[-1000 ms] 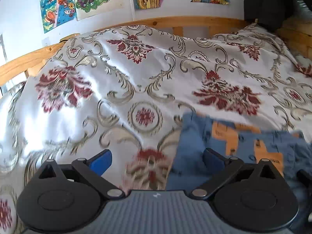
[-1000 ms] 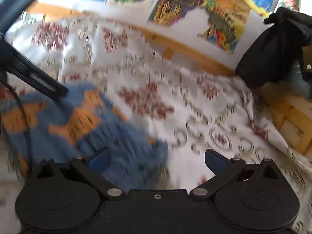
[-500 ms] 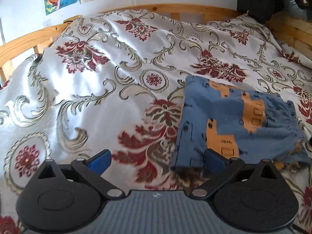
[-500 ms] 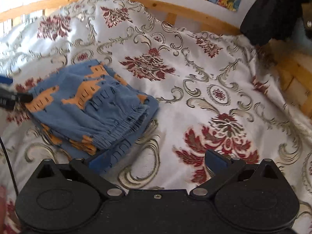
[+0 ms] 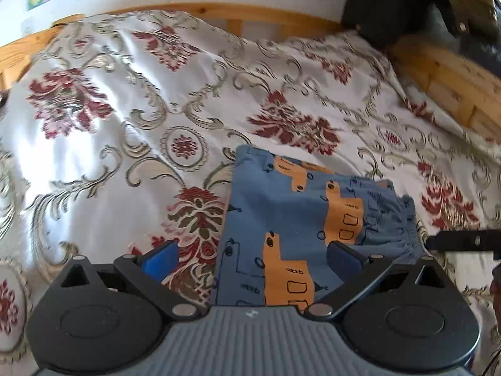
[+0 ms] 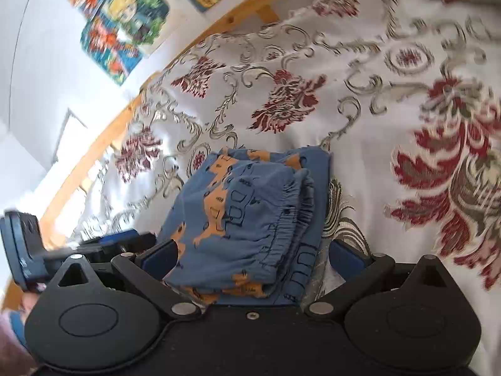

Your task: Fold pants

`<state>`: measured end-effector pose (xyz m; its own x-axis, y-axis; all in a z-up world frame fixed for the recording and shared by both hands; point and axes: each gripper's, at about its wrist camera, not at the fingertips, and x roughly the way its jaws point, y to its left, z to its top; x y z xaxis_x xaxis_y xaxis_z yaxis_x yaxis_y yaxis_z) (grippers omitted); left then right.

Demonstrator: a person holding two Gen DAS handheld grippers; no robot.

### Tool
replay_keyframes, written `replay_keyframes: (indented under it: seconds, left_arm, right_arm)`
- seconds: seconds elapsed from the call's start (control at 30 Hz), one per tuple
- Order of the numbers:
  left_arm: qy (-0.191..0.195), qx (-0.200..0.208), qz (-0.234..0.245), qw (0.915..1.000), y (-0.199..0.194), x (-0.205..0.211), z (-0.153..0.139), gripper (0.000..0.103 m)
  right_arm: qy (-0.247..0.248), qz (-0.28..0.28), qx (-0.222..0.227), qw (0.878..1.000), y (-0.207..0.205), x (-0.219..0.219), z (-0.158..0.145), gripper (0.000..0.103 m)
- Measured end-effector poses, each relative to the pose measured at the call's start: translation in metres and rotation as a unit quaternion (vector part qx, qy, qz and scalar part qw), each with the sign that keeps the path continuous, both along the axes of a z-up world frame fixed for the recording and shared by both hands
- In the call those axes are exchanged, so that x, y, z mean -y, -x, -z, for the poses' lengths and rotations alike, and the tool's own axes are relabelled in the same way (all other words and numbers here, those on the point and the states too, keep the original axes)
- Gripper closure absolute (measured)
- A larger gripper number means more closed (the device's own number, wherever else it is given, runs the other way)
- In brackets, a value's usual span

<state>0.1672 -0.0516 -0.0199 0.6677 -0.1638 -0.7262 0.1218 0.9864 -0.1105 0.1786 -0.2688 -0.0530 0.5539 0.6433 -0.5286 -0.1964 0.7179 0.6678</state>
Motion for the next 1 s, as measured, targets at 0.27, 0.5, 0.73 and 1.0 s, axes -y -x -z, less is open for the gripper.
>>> replay_keyframes:
  seconds: [0.27,0.5,0.73,1.0]
  left_arm:
    - [-0.010,-0.071,0.021,0.9972,-0.018,0.001,0.023,0.000]
    - [0.001,-0.085,0.016,0.9963,-0.016,-0.007,0.029,0.000]
    - [0.014,-0.091,0.007,0.9958,-0.017,-0.010,0.029,0.000]
    - [0.007,-0.086,0.006,0.9962,-0.015,-0.008,0.029,0.000]
  right_arm:
    - [-0.036,0.005,-0.006,0.999,-0.049,0.014,0.024,0.001]
    - [-0.019,-0.003,0.017,1.000,-0.043,0.006,0.025,0.001]
    - [-0.001,0.026,0.039,0.999,-0.035,-0.003,0.029,0.012]
    - [-0.011,0.050,0.023,0.998,-0.035,0.004,0.032,0.042]
